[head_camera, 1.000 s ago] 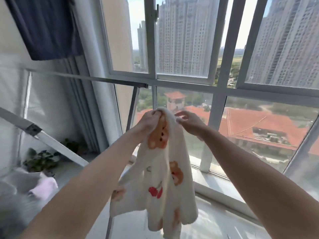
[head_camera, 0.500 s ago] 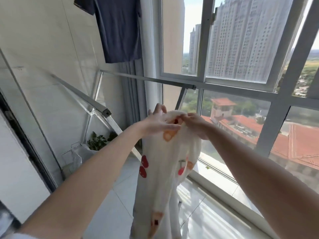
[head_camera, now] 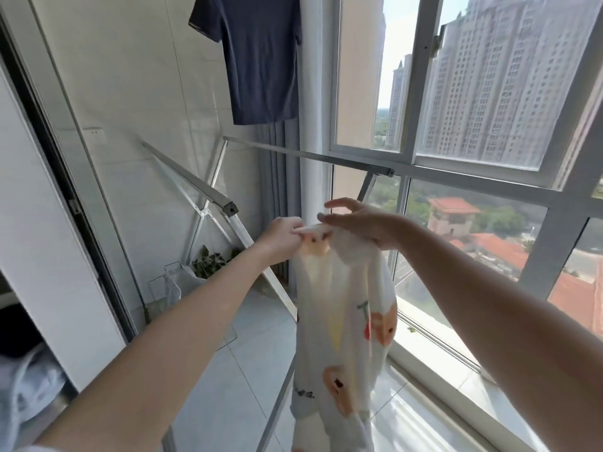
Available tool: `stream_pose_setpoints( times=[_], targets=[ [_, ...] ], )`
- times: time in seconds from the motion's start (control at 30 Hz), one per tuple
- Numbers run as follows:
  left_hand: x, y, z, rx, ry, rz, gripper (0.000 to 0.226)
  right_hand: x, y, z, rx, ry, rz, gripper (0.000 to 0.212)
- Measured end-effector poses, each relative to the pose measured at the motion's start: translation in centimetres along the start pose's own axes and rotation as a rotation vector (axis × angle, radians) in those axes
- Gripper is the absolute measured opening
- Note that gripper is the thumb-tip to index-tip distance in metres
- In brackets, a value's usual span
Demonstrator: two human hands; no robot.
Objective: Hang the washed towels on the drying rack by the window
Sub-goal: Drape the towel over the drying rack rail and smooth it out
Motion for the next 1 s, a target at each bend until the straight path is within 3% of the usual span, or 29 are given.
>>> stream_pose_setpoints(
  times=[0.1, 0.17, 0.2, 0.3, 0.37, 0.43, 0.5, 0.6, 0.67, 0.73, 0.87, 1.0],
  targets=[
    [1.5, 0.0, -0.2, 0.118, 0.196, -0.317, 0.019, -0.2, -0.8, -1.3, 0.052, -0.104, -0.431, 0.05],
    [3.0, 0.2, -0.4, 0.086, 0.273, -0.266, 0.018, -0.4, -0.6, -1.4, 0.036, -0.044, -0.794, 0.045],
    [3.8, 0.4, -0.6, 0.045, 0.297, -0.223, 0.016, -0.5, -0.3, -1.4, 0.008, -0.015, -0.841, 0.04],
    [5.8, 0.7, -1.7, -0.009, 0.209, -0.147, 0.012, -0.3, -0.3, -1.5, -0.002, 0.17, -0.701, 0.029],
    [6.9, 0.2, -2.7, 0.092, 0.014, -0.056, 0.021, 0.2, -0.9, -1.4, 0.048, 0.312, -0.583, 0.027],
    [8.0, -0.7, -3.6, 0.172, -0.089, 0.127, 0.027, -0.1, -1.8, -1.4, 0.097, 0.323, -0.449, 0.027],
    [9.2, -1.5, -3.7, 0.147, 0.037, 0.261, 0.019, -1.1, -2.7, -1.3, 0.143, 0.284, -0.374, 0.031],
    [11.3, -2.3, -3.8, 0.101, 0.371, 0.26, 0.011, -3.3, -4.4, -0.9, 0.199, 0.214, -0.429, 0.023],
    [13.1, -3.0, -3.6, 0.126, 0.521, 0.192, 0.023, -4.7, -5.6, -0.4, 0.214, 0.124, -0.568, 0.007],
    [15.2, -3.7, -3.5, 0.179, 0.635, 0.084, 0.035, -6.0, -6.6, 0.0, 0.196, 0.021, -0.685, 0.011],
    [18.7, -5.1, -2.3, 0.148, 0.656, -0.238, 0.044, -8.9, -11.7, 1.7, 0.25, -0.042, -0.528, 0.027],
    [22.0, -6.5, -0.5, 0.052, 0.606, -0.171, 0.029, -10.6, -17.9, 5.4, 0.33, 0.168, -0.278, 0.029]
  ],
)
Point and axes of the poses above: each hand's wrist, its own z-axis towards the middle knuckle, its own x-axis out of the back of the hand, y = z × x, the point moved 3 cm from there along z, towards the middle knuckle, and after that the axes turned 15 degrees about -z, right-handed, at the moved point
